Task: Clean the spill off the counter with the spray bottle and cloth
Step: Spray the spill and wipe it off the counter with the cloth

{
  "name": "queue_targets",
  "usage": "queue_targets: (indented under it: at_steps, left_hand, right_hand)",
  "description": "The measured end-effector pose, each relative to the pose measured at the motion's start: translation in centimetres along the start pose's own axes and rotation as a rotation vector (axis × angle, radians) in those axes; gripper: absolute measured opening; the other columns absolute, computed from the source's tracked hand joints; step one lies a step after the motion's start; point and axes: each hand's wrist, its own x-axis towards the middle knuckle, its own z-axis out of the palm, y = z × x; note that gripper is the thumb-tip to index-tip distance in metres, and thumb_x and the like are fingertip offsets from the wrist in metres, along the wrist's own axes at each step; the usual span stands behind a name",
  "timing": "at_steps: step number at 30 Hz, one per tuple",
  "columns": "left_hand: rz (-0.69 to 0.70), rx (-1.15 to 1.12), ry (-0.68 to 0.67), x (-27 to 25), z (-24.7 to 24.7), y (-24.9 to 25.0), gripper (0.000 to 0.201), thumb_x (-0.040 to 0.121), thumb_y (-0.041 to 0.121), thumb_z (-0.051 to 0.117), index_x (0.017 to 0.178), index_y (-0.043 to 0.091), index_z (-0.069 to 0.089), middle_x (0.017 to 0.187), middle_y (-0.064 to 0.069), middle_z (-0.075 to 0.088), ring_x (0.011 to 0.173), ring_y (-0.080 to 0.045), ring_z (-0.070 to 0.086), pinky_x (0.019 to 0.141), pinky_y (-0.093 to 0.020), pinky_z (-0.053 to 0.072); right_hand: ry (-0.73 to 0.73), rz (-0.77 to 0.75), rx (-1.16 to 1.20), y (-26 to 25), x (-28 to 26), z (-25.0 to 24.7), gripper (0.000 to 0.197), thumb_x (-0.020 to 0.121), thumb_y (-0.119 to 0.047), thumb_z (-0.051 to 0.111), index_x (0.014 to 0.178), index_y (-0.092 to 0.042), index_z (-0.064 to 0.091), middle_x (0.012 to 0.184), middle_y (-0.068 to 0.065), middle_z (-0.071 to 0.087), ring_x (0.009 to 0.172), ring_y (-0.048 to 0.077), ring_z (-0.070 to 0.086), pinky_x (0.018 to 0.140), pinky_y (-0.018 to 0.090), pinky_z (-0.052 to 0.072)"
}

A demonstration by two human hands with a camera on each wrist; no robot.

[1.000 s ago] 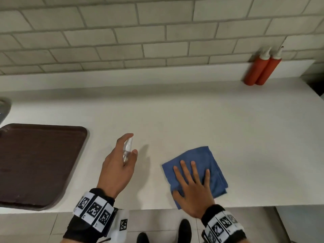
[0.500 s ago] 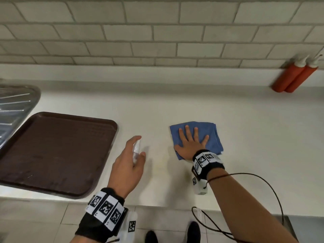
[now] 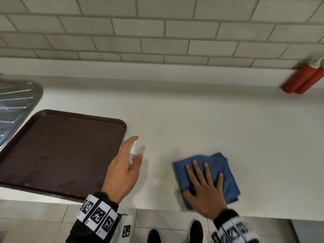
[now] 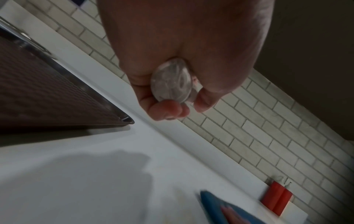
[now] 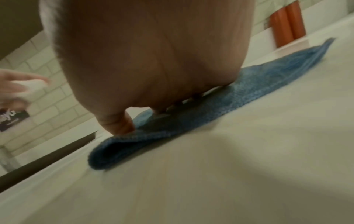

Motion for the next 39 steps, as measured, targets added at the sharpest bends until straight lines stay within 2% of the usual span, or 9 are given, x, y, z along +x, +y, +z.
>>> queue_targets:
  at_steps: [3,8,12,18,24,30,33,36,39]
  left_hand:
    - [0.005,0.0,-0.012,-0.4,-0.1,-0.6,0.046,0.1,0.024,0.054,0.14,0.043,0.041,0.078,0.002,0.059,0.058,-0.008,0.058,0.06,-0.023,0.042]
    - [-0.041,0.003,0.003,-0.8,-0.4,-1.5,0.048,0.1,0.022,0.055,0.144,0.036,0.041,0.113,-0.022,0.066,0.094,-0.038,0.063,0.079,-0.041,0.051]
    - [-0.055,0.016,0.031,-1.0,-0.8,-2.4,0.048,0.1,0.024,0.054,0.142,0.042,0.04,0.08,0.003,0.062,0.061,-0.009,0.053,0.067,-0.034,0.045]
    - [-0.042,0.011,0.014,-1.2,-1.0,-2.2,0.048,0.1,0.024,0.053,0.143,0.042,0.039,0.072,0.007,0.055,0.056,-0.008,0.051,0.061,-0.029,0.043]
    - [-0.049,0.005,0.01,-2.5,-0.9,-2.2,0.047,0.1,0.024,0.054,0.141,0.043,0.04,0.067,0.008,0.05,0.052,-0.004,0.052,0.06,-0.027,0.042]
    - [-0.046,0.002,0.021,-3.2,-1.0,-2.2,0.045,0.1,0.027,0.052,0.14,0.045,0.04,0.075,0.005,0.057,0.058,-0.01,0.052,0.062,-0.032,0.044]
    - [-0.035,0.001,0.015,-3.4,-0.7,-1.5,0.045,0.101,0.026,0.052,0.14,0.045,0.039,0.068,0.004,0.055,0.053,-0.009,0.051,0.059,-0.03,0.043]
    - [-0.02,0.009,0.009,-3.8,0.3,-0.9,0.046,0.1,0.026,0.053,0.14,0.044,0.04,0.071,0.003,0.052,0.054,-0.009,0.05,0.061,-0.032,0.045]
    - [-0.006,0.008,-0.018,-4.1,1.9,-0.2,0.045,0.1,0.024,0.055,0.139,0.043,0.042,0.065,0.003,0.053,0.052,-0.01,0.05,0.058,-0.032,0.046]
  right_hand:
    - [-0.094,0.059,0.043,-0.3,8.1,-3.3,0.09,0.08,-0.077,0.01,0.155,-0.036,-0.014,0.162,-0.007,-0.027,0.15,0.027,-0.022,0.112,0.071,-0.008]
    - [-0.156,0.005,-0.014,-5.1,16.5,-6.0,0.081,0.094,-0.069,0.025,0.156,-0.034,-0.014,0.164,-0.005,-0.023,0.15,0.031,-0.021,0.111,0.074,-0.006]
    - [-0.131,-0.201,-0.09,-8.7,12.4,-3.2,0.083,0.088,-0.071,0.015,0.156,-0.033,-0.012,0.165,-0.003,-0.021,0.15,0.034,-0.02,0.11,0.073,-0.012]
    - [-0.014,-0.385,-0.101,-7.3,1.1,1.6,0.076,0.084,-0.062,0.044,0.153,-0.034,0.029,0.162,-0.003,0.028,0.148,0.034,0.024,0.107,0.068,0.007]
    - [-0.04,-0.138,-0.08,-1.2,2.1,-0.3,0.086,0.081,-0.073,0.027,0.157,-0.037,0.014,0.165,-0.008,0.002,0.152,0.031,0.009,0.111,0.069,-0.001]
    - [-0.145,-0.053,-0.036,-7.2,8.1,-2.2,0.095,0.071,-0.075,-0.002,0.155,-0.033,-0.016,0.161,-0.005,-0.029,0.147,0.032,-0.027,0.108,0.073,-0.017]
    - [-0.125,-0.191,-0.095,-8.8,4.7,-0.4,0.091,0.075,-0.073,0.003,0.156,-0.034,-0.01,0.165,-0.003,-0.021,0.149,0.033,-0.023,0.107,0.072,-0.018]
    - [-0.021,-0.239,-0.097,-7.3,-0.5,1.2,0.081,0.083,-0.068,0.037,0.155,-0.031,0.028,0.164,0.0,0.023,0.15,0.036,0.019,0.108,0.069,0.004]
    - [0.037,-0.199,-0.059,-3.4,-4.2,2.3,0.078,0.08,-0.064,0.048,0.151,-0.033,0.037,0.159,-0.004,0.034,0.146,0.031,0.031,0.107,0.066,0.013]
